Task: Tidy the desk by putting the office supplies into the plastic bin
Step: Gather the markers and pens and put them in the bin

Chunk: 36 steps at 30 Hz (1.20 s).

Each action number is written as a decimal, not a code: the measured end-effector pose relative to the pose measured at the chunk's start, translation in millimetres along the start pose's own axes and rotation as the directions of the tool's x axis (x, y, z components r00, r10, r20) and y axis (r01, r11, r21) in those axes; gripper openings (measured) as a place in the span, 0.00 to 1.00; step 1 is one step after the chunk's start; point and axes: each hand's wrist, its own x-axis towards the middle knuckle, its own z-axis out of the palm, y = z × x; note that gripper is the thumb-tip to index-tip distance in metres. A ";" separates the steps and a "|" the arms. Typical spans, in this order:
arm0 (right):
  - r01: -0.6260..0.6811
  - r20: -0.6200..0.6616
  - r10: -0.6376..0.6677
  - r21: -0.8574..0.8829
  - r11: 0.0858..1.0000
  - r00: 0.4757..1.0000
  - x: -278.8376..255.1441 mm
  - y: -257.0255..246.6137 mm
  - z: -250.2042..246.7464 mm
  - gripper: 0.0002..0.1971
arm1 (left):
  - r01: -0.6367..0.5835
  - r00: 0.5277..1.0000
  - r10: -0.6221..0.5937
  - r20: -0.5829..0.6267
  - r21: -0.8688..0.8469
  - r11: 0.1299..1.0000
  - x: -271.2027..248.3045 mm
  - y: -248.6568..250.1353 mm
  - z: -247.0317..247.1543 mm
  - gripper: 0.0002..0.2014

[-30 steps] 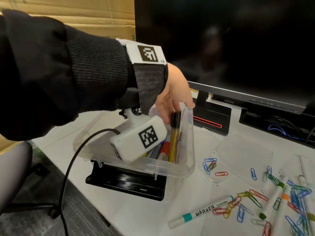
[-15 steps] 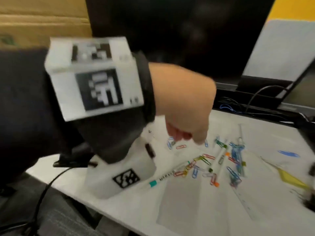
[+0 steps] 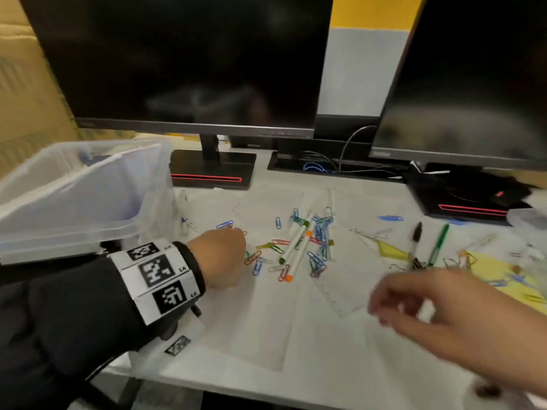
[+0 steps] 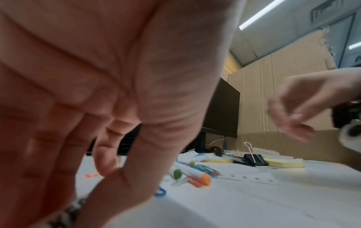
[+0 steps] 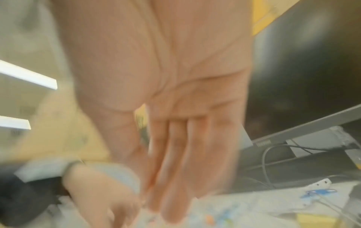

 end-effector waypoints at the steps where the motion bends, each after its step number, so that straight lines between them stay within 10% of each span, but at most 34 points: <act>1: 0.000 -0.074 0.000 -0.010 1.000 0.997 11.0 6.4 -1.0 0.05 | 0.031 1.000 -0.031 0.001 -0.015 0.999 2.9 1.7 -1.1 0.19; 7: 0.014 -0.339 -0.089 -0.218 0.976 0.937 77.0 37.4 -2.3 0.14 | 0.035 0.961 -0.078 -0.264 -0.164 0.986 9.7 9.0 -27.2 0.18; 16: 0.179 -0.111 -0.260 -0.473 0.863 0.959 118.0 40.0 4.7 0.24 | -0.270 0.792 -0.002 -0.610 -0.353 0.896 10.9 25.7 -39.4 0.10; 25: 0.183 -0.037 -0.236 -0.514 0.838 0.971 143.2 41.9 22.8 0.16 | -0.199 0.847 -0.066 -0.528 -0.431 0.880 38.9 8.8 -25.6 0.13; 30: 0.308 -0.151 -0.467 -0.571 0.761 0.871 140.3 53.5 27.1 0.14 | -0.094 0.920 -0.093 -0.380 -0.444 0.891 48.4 12.5 -23.3 0.07; 36: 0.280 -0.510 -0.322 -0.160 0.947 0.798 132.8 47.1 -8.4 0.09 | -0.428 0.794 0.007 -0.607 -0.551 0.716 44.0 19.7 -25.1 0.16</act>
